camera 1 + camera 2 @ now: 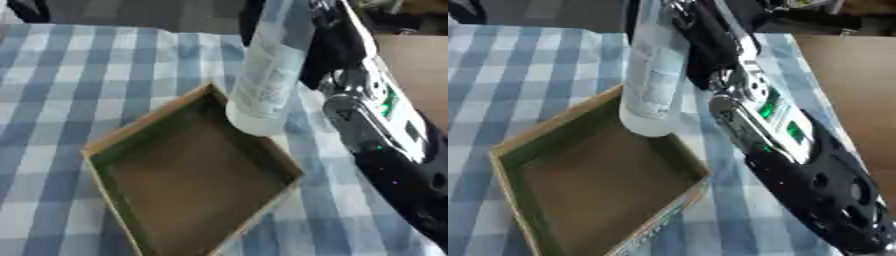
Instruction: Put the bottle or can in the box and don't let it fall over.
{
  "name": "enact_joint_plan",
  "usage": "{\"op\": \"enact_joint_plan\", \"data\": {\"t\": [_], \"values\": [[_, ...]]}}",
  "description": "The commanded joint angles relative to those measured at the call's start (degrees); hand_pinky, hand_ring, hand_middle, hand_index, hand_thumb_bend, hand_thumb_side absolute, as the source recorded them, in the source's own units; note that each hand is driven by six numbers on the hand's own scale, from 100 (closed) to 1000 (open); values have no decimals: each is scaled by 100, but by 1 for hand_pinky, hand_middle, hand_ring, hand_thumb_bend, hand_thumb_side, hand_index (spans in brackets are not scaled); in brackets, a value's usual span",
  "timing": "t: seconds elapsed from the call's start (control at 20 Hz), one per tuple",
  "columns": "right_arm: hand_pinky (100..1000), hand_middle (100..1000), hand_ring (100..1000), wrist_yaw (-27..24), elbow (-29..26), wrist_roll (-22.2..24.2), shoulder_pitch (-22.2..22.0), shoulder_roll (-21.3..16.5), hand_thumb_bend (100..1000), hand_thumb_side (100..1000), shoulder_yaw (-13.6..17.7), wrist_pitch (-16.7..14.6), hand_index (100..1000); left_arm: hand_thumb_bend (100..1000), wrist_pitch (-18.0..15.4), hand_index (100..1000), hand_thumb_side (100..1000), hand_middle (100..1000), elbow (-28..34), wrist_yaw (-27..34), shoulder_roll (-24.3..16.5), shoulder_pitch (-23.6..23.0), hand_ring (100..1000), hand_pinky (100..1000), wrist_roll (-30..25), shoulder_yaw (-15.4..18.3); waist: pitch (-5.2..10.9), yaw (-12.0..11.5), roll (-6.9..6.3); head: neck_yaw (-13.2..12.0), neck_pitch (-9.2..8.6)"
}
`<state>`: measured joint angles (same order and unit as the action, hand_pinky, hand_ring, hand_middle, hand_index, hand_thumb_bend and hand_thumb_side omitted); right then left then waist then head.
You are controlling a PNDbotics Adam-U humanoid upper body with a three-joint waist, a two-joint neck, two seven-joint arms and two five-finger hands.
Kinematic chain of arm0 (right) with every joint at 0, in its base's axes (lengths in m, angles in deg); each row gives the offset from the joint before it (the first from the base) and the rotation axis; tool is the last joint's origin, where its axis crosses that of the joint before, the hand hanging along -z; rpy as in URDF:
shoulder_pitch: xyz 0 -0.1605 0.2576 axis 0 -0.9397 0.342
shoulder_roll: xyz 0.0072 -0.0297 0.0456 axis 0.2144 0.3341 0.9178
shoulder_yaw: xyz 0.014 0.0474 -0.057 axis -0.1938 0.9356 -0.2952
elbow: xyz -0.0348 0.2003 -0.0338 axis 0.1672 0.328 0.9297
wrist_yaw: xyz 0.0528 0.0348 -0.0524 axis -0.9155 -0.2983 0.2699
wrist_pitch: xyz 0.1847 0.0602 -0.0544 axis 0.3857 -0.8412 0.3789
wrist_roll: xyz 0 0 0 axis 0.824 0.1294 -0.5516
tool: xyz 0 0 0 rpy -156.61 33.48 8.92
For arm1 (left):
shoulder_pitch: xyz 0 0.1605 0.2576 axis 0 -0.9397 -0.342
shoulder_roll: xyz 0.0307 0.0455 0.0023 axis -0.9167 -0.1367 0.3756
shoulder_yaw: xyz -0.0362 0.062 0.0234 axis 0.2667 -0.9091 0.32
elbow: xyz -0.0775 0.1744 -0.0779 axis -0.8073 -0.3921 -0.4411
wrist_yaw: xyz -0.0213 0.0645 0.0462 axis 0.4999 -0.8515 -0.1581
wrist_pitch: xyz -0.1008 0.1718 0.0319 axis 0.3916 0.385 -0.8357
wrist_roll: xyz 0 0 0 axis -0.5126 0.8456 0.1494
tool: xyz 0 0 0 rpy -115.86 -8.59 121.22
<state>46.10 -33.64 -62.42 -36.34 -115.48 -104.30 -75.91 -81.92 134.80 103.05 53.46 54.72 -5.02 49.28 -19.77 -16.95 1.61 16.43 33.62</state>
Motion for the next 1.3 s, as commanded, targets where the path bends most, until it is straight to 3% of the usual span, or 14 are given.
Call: {"op": "enact_joint_plan", "data": {"t": [0.05,0.55,1.0,1.3], "values": [[100,444,209,154,-140,4,48,-48,100,470,-30,-269,157,100,-58,598,573,1000,13,86,-351,-73,1000,982,-98,-37,132,-18,-51,58,17],[104,425,213,629,-140,-169,-116,-50,100,470,-358,-926,161,100,-618,596,565,1000,-335,352,-1465,-761,1000,989,-179,-17,141,-148,-122,245,-4],[134,474,242,1131,-140,-174,-217,-11,100,470,-666,-679,175,100,-903,594,566,1000,-571,894,-2040,-1063,1000,989,-142,108,170,-229,-80,344,55],[174,525,276,1556,-140,-287,-371,-15,100,470,-865,-236,192,100,-989,594,569,1000,-556,1022,-2210,-1111,1000,987,-98,153,191,-294,-38,384,70]]}}
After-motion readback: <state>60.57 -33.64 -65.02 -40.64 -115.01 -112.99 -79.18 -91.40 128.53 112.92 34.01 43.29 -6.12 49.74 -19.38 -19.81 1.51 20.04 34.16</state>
